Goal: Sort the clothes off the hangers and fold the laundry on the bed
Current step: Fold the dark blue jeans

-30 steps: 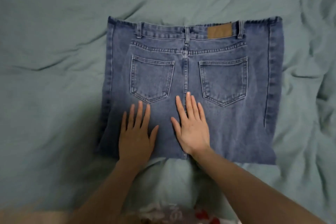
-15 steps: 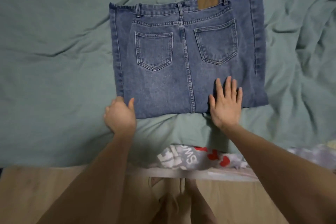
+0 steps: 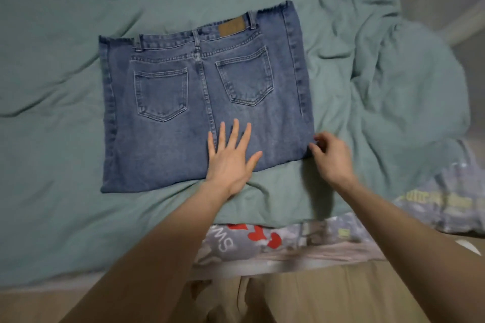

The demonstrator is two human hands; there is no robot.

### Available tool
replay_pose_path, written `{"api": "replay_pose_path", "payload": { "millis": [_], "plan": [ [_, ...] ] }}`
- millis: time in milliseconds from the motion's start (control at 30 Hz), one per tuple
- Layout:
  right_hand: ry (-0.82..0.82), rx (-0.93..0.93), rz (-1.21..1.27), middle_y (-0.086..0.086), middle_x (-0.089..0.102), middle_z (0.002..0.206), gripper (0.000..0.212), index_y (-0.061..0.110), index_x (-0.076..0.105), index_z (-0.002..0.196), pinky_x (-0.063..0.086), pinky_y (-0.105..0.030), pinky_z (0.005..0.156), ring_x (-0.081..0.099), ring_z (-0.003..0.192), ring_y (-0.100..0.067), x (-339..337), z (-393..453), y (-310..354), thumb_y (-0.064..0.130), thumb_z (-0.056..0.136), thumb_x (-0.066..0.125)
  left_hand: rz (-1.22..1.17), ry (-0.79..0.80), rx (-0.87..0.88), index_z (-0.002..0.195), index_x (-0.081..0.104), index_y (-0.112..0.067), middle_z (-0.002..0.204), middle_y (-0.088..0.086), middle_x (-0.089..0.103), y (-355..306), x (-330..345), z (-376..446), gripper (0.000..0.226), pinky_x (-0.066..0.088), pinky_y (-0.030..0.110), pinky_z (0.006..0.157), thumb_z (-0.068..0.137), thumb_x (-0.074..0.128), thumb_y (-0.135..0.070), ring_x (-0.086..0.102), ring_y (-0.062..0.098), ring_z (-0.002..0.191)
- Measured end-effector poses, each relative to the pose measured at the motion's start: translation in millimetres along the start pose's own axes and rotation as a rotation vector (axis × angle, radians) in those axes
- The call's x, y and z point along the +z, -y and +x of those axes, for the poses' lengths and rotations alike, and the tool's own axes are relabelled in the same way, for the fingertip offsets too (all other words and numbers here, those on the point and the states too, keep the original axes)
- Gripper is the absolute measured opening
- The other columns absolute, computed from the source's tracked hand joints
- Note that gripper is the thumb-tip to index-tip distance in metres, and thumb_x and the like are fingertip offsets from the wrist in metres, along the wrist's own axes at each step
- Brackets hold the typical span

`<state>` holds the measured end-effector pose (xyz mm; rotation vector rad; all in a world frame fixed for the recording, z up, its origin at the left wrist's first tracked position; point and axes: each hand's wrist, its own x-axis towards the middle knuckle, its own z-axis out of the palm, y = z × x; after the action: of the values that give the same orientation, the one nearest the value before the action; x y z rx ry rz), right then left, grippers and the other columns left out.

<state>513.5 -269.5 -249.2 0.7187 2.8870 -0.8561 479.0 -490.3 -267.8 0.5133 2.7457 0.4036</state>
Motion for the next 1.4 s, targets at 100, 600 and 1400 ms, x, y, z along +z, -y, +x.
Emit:
{"api": "replay_pose_path", "payload": {
  "millis": [100,600,1400],
  "plan": [
    [0.030,-0.002,0.051,-0.006,0.064,0.080,0.009,0.013,0.061,0.084,0.045,-0.037,0.082,0.061,0.082,-0.026,-4,8,0,0.019,0.088,0.065,0.045,0.127,-0.057,0.152,-0.012,-0.033,0.159,-0.005,-0.022,-12,18,13,0.072,-0.020,0.052,0.114,0.094,0.016,-0.066,-0.026,0.025,0.144],
    [0.221,-0.675,-0.591,-0.004,0.028,0.156,0.062,0.017,0.025,0.150,0.011,-0.037,0.117,0.022,0.145,-0.018,48,12,-27,0.047,0.096,0.026,0.160,0.070,-0.021,0.147,-0.023,-0.033,0.154,-0.005,-0.032,28,48,0,0.079,-0.021,0.043,0.115,0.080,-0.013,-0.072,-0.033,0.013,0.141],
    [0.561,-0.519,-0.201,-0.011,0.025,0.155,0.063,0.010,0.027,0.148,0.017,-0.033,0.116,0.024,0.142,-0.025,166,-70,250,0.047,0.098,0.039,-0.416,-0.059,-0.487,0.144,0.034,0.002,0.145,0.025,0.039,268,-103,12,0.058,0.025,0.029,0.111,0.095,0.056,-0.022,0.037,0.034,0.135]
  ]
}}
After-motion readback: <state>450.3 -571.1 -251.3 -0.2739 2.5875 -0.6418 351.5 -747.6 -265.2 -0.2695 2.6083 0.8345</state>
